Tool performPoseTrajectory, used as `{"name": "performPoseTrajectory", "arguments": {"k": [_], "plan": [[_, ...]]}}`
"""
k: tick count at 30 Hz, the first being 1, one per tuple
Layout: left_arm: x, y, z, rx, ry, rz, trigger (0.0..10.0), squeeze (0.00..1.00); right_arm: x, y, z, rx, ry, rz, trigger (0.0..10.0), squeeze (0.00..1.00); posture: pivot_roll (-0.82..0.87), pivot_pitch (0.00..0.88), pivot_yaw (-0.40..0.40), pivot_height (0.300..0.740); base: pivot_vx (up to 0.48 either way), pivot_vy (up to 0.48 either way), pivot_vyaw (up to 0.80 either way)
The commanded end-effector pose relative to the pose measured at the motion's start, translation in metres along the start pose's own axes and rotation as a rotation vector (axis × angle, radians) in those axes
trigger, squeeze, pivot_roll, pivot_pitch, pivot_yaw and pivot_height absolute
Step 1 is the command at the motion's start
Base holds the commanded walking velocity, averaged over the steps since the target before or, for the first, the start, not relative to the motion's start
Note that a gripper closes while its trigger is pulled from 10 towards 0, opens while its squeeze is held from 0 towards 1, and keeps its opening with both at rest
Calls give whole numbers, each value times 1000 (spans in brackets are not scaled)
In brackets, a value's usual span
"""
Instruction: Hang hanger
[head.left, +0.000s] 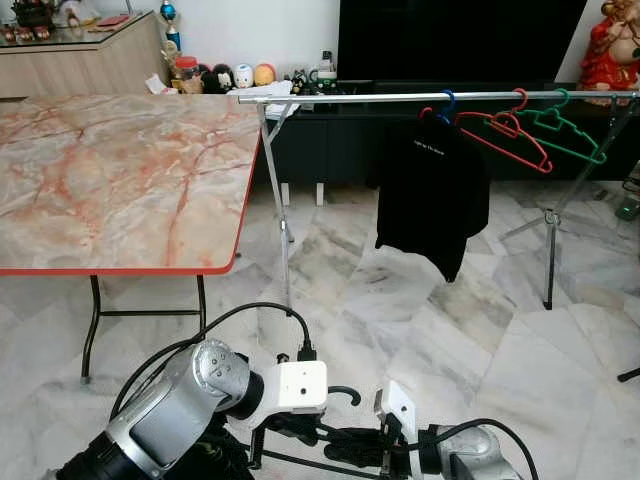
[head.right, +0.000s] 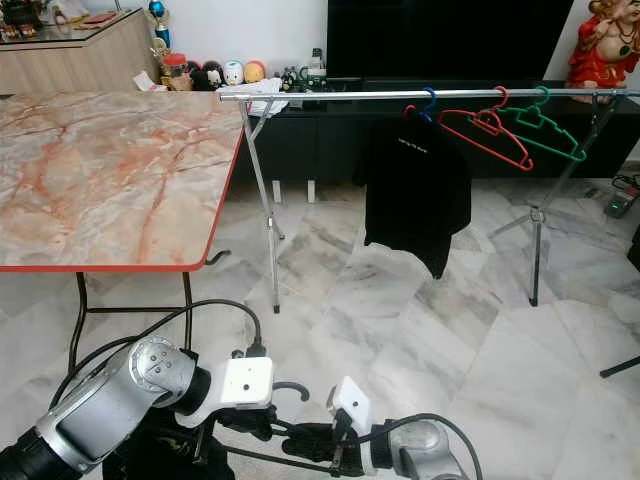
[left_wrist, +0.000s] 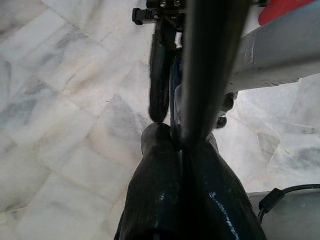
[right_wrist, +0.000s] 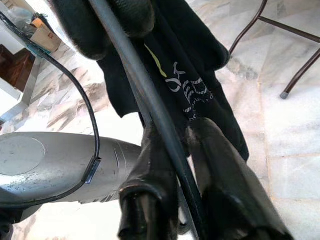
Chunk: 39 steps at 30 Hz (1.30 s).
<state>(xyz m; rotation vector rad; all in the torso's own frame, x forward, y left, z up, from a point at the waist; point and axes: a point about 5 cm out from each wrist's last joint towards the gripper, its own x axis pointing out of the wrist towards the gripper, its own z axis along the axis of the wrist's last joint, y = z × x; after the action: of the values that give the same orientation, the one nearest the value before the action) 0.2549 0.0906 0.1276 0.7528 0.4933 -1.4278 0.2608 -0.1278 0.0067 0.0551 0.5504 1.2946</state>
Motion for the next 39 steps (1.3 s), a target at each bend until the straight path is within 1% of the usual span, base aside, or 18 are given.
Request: {"name": "performPoseTrajectory", "arguments": {"k": [1, 4, 8, 19, 20, 21, 22, 23, 34, 36, 39], "plan": [[-1, 3, 16, 37, -86, 2, 10000, 0, 3, 0, 1, 17, -29, -17, 0, 0, 105, 37, 31, 740, 0, 0, 0], [-1, 5, 20, 20, -116, 13, 10000, 0, 3, 0, 1, 18, -32, -20, 0, 0, 106, 37, 32, 740, 0, 0, 0], [-1, 5, 17, 25, -103, 10, 10000, 0, 3, 0, 1, 21, -37, -21, 0, 0, 105, 37, 33, 740, 0, 0, 0], [0, 5, 18, 26, -111, 10, 10000, 0, 2, 0, 1, 27, -47, -34, 0, 0, 105, 42, 35, 740, 0, 0, 0], [0, 5, 18, 27, -116, 11, 10000, 43, 2, 0, 1, 27, -48, -35, 0, 0, 105, 42, 35, 740, 0, 0, 0], [0, 5, 18, 27, -116, 11, 10000, 43, 2, 0, 1, 27, -48, -35, 0, 0, 105, 42, 35, 740, 0, 0, 0], [0, 6, 19, 25, -129, 17, 10000, 882, 2, -1, 1, 27, -51, -40, 0, 0, 106, 47, 34, 740, 0, 0, 0], [-1, 7, 19, 25, -131, 19, 10000, 1000, 2, -1, 1, 27, -53, -44, 0, 0, 106, 47, 34, 740, 0, 0, 0], [-5, 7, 21, 12, -154, 18, 10000, 1000, -4, -7, 3, 6, -84, -150, 0, 0, 111, 61, 27, 740, 0, 0, 0], [-7, 9, 21, 9, -160, 32, 10000, 1000, -5, -9, 4, 2, -91, -170, 0, 0, 109, 69, 27, 740, 0, 0, 0], [-13, 16, 24, -1, -185, 85, 10000, 1000, -6, -11, 4, -9, -106, -229, 0, 0, 108, 76, 28, 740, 0, 0, 0]]}}
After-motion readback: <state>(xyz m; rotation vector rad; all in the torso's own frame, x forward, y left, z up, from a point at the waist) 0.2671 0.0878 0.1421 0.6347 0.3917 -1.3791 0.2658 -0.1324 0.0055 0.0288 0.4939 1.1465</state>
